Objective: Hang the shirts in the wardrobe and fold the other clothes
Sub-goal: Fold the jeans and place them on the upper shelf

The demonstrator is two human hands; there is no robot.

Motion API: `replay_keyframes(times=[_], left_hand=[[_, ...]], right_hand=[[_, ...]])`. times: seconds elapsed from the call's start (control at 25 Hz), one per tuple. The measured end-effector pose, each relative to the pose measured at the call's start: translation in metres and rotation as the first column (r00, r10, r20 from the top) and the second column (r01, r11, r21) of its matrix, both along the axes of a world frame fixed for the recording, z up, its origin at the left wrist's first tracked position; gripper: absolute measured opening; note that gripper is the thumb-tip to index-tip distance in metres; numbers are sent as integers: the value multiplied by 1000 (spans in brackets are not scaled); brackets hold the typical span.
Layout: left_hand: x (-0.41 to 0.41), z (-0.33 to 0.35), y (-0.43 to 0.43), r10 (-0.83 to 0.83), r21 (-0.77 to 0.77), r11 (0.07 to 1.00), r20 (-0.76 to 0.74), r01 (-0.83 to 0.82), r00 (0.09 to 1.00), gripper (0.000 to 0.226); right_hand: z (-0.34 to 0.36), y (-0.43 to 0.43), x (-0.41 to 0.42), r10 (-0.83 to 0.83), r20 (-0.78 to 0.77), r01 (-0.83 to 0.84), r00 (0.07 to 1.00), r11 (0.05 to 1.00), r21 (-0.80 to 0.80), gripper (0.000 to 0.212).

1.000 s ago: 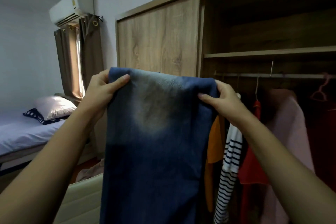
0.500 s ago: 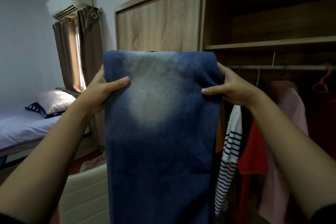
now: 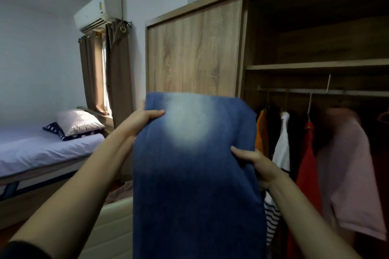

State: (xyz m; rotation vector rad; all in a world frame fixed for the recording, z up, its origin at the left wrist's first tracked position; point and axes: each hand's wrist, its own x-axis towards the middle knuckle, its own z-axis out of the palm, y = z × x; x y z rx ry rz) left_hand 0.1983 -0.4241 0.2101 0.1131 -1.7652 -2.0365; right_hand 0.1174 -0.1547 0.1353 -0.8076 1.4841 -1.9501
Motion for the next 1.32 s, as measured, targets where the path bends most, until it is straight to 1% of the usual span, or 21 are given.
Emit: replay_keyframes(times=[0.04, 0.08, 0.12, 0.2, 0.24, 0.32, 0.4, 0.44, 0.48, 0.56, 0.6, 0.64, 0.68, 0.76, 0.8, 0.88, 0.92, 1.0, 1.12, 1.2, 1.32], left_hand=[[-3, -5, -8, -30, 67, 998, 126, 22, 992, 38], [-2, -9, -13, -93, 169, 984, 196, 60, 976, 34], [-2, -13, -19, -170, 296, 948, 172, 114, 970, 33], [-3, -28, -26, -252, 514, 827, -26, 229, 967, 46], [3, -38, -22, -259, 503, 824, -75, 260, 963, 49], [14, -57, -11, -219, 311, 927, -4, 209, 976, 48], [17, -63, -6, -206, 236, 953, 54, 188, 977, 66], [17, -58, -5, -200, 234, 955, 48, 184, 979, 74], [17, -51, -6, -188, 243, 953, 4, 182, 982, 71], [12, -38, -5, -78, 304, 948, -61, 93, 995, 50], [7, -35, -6, -9, 333, 942, -53, 26, 999, 45], [4, -33, -8, 28, 341, 940, -35, -14, 999, 49], [2, -34, -13, 20, 314, 949, -11, -15, 1000, 55], [11, -34, -22, -78, 220, 974, 84, 58, 993, 78], [16, -33, -25, -126, 129, 986, 153, 107, 980, 90], [25, -33, -29, -118, -84, 987, 217, 139, 969, 95], [27, -34, -29, -106, -144, 980, 197, 136, 975, 99], [30, -38, -32, -97, -181, 977, 100, 114, 990, 108], [39, -42, -23, -69, -322, 946, -74, 41, 995, 103], [46, -38, -16, 7, -460, 884, -164, -83, 986, 95], [56, -18, -7, 83, -578, 777, -298, -249, 951, 83]], right_hand=[[0, -3, 0, -59, -24, 59, 998, 998, 12, 44], [4, -6, 4, -107, -31, 107, 994, 994, 2, 37], [9, -9, 4, -134, -13, 134, 991, 991, -21, 31], [16, -14, 1, -140, 76, 146, 987, 986, -85, 24], [18, -18, -1, -129, 117, 141, 985, 984, -106, 22], [20, -20, -5, -136, 148, 150, 980, 985, -86, 22], [23, -18, -7, -166, 174, 177, 971, 983, -54, 30], [23, -16, -8, -162, 197, 178, 967, 982, -67, 37], [22, -15, -10, -136, 223, 161, 965, 982, -94, 43], [19, -9, -10, -36, 250, 79, 967, 983, -164, 41], [18, -7, -8, 13, 234, 30, 972, 983, -179, 39], [17, -5, -7, 40, 192, -8, 981, 986, -166, 37], [15, -6, -6, 39, 136, -21, 990, 991, -131, 34], [13, -7, -7, -17, 54, 22, 998, 996, -86, 45], [12, -6, -9, -30, 46, 34, 998, 996, -80, 49], [10, -5, -11, 19, 21, -16, 1000, 994, -110, 54], [11, -3, -10, 41, -10, -42, 999, 992, -116, 55], [16, 0, -5, 27, -124, -39, 992, 995, -94, 49], [31, 3, 2, -6, -288, -28, 958, 993, -113, 46], [43, 7, 10, -19, -417, -39, 909, 991, -130, 53], [60, 18, 22, -75, -556, -4, 828, 990, -141, 65]])
